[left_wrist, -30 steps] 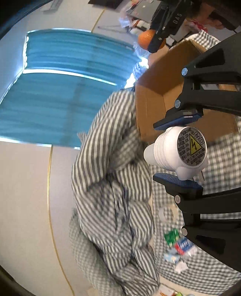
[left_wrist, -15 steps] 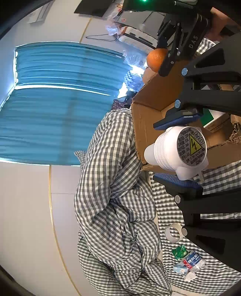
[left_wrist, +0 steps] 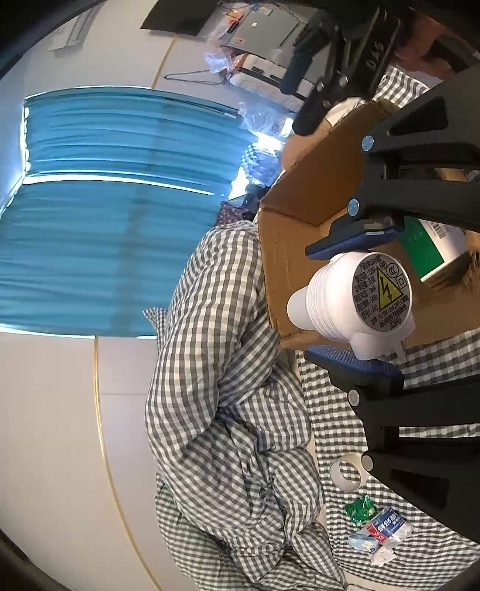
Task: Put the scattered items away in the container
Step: 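Open the right gripper to drop the orange while the left gripper releases the bottle, then bring both grippers back over the remaining items on the bed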
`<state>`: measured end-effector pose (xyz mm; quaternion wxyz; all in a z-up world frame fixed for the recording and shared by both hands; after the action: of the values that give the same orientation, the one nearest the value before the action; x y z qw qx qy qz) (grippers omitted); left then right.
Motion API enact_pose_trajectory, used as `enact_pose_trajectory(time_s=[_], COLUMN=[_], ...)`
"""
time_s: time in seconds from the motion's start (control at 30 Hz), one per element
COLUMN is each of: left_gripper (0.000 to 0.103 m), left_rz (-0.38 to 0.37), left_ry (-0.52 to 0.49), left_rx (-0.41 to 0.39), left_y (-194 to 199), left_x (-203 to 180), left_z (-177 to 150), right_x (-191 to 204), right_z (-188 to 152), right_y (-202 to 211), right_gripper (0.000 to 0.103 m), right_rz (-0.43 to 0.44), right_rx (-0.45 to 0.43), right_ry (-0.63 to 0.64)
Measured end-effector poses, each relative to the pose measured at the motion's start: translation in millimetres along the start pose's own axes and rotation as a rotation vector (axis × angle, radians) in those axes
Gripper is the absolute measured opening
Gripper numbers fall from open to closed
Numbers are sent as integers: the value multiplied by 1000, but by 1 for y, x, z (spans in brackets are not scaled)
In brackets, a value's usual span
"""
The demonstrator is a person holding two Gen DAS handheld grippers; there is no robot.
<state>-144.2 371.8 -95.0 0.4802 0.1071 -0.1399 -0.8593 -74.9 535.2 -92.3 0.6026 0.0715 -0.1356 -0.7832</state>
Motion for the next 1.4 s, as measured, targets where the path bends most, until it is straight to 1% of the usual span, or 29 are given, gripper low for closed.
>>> enact_pose_trajectory(time_s=[0.1, 0.27, 0.33, 0.53, 0.63, 0.7, 0.8, 0.87, 0.97, 1.13, 1.17, 1.2, 1.27, 1.33, 1.4], left_gripper=[49, 49, 49, 49, 49, 49, 54, 74, 77, 83, 86, 89, 102, 103, 103], left_rz=[-20, -52, -51, -62, -59, -53, -42, -47, -55, -51, -49, -44, -23, 9, 57], left_ry=[2, -28, -30, -38, -43, -55, -62, -55, -38, -43, -40, -33, -25, -15, -1], left_rx=[23, 63, 81, 172, 206, 211, 212, 214, 189, 145, 138, 130, 121, 108, 102], left_y=[-12, -38, -52, -87, -92, -92, -88, -86, -78, -60, -56, -50, -41, -30, -17], left_x=[-11, -34, -39, -53, -57, -57, -55, -53, -49, -41, -37, -30, -14, 9, 41], left_z=[-4, -12, -16, -36, -46, -48, -47, -43, -33, -16, -13, -10, -6, -4, -4], right_x=[-11, -30, -36, -45, -44, -44, -46, -46, -44, -31, -28, -24, -13, 3, 20], right_z=[1, -4, -6, -8, -7, -6, -5, -5, -4, 5, 7, 9, 13, 16, 18], right_y=[5, 10, 11, 15, 16, 18, 19, 19, 21, 24, 25, 25, 25, 23, 20], right_gripper=[89, 89, 89, 89, 89, 89, 89, 89, 89, 89, 89, 89, 89, 90, 97], right_rz=[-13, -38, -50, -65, -59, -60, -65, -65, -67, -56, -52, -48, -36, -19, -1], right_rx=[1, 10, 10, 14, 15, 11, 8, 12, 11, -7, -11, -15, -19, -20, -21], right_ry=[-12, -45, -55, -83, -76, -75, -76, -82, -92, -86, -86, -86, -81, -68, -57])
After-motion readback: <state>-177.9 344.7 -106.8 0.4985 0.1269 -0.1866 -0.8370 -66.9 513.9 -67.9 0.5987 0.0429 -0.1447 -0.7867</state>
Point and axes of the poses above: each gripper's, at about its wrist camera, not at the fingertips, and y roughly against the way its jaws point, x to its left, z to its top, the point moved 10 cm from there along -y, roughly the way its jaws point, and after that the axes turned 10 degrees about -x, right-handed, at the moved point
